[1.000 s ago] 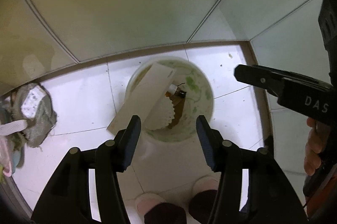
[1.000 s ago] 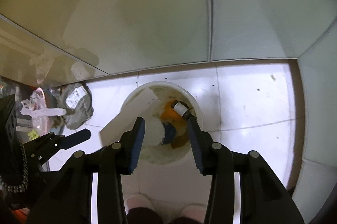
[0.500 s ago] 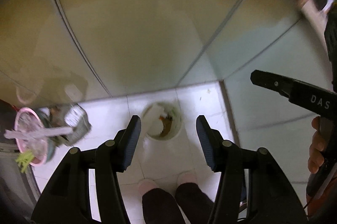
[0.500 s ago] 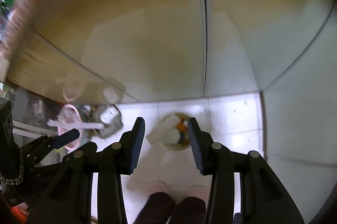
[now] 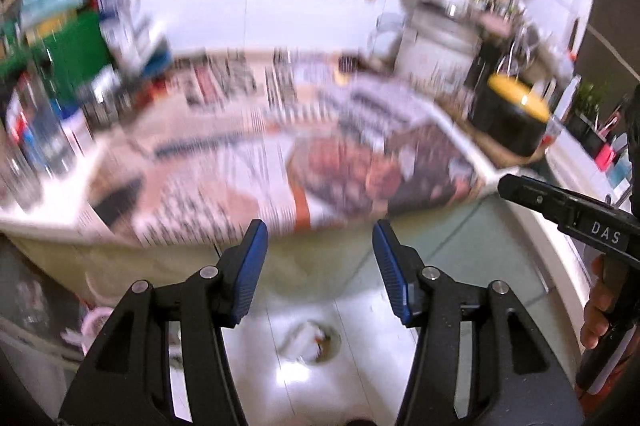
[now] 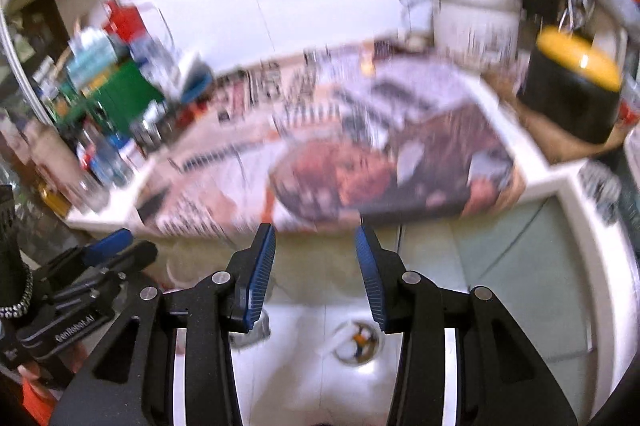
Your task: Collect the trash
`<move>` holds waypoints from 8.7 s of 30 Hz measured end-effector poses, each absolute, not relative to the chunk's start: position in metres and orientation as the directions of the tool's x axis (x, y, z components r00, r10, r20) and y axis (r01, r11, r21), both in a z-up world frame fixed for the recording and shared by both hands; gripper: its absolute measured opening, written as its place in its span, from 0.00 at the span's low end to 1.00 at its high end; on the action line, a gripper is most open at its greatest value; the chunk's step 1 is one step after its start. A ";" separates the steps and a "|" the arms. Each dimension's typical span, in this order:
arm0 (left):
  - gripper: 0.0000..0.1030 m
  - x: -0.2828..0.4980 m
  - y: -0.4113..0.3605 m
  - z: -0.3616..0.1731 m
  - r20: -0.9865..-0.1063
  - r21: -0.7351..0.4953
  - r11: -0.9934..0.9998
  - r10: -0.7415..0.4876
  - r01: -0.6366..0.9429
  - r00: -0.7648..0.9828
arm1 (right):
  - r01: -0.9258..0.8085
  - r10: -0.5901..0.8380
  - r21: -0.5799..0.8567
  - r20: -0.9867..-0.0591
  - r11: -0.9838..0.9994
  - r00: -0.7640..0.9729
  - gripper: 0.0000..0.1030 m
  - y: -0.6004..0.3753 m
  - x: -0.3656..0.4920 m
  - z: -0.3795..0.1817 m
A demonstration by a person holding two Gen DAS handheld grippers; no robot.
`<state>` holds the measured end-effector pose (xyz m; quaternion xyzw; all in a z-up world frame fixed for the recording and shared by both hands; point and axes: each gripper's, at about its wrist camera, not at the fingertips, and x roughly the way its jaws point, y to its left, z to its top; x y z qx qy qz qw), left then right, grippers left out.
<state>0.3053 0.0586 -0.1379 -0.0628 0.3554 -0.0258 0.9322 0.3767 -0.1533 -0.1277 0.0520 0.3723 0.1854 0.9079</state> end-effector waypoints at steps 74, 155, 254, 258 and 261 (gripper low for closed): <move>0.69 0.928 0.360 -0.286 -0.741 0.028 0.917 0.286 -0.399 0.607 | -0.111 0.285 0.268 -0.803 0.957 0.523 0.62 0.040 0.947 -0.209; 0.60 0.296 0.033 -0.289 -0.828 -0.169 0.972 -0.051 -0.162 0.559 | -0.359 0.392 0.234 -0.789 0.904 0.473 0.53 -0.162 0.379 -0.245; 0.99 -0.017 -0.027 -0.004 -0.345 -0.119 0.993 -0.022 -0.021 0.938 | -0.419 0.409 0.039 -0.311 0.907 0.858 0.97 -0.212 0.095 -0.022; 0.99 -0.025 -0.030 -0.005 -0.344 -0.108 0.994 -0.024 -0.014 0.939 | -0.407 0.399 0.041 -0.314 0.912 0.861 0.97 -0.214 0.085 -0.023; 0.99 -0.029 -0.033 -0.005 -0.342 -0.104 0.995 -0.028 -0.009 0.939 | -0.407 0.400 0.049 -0.321 0.912 0.859 0.97 -0.214 0.084 -0.023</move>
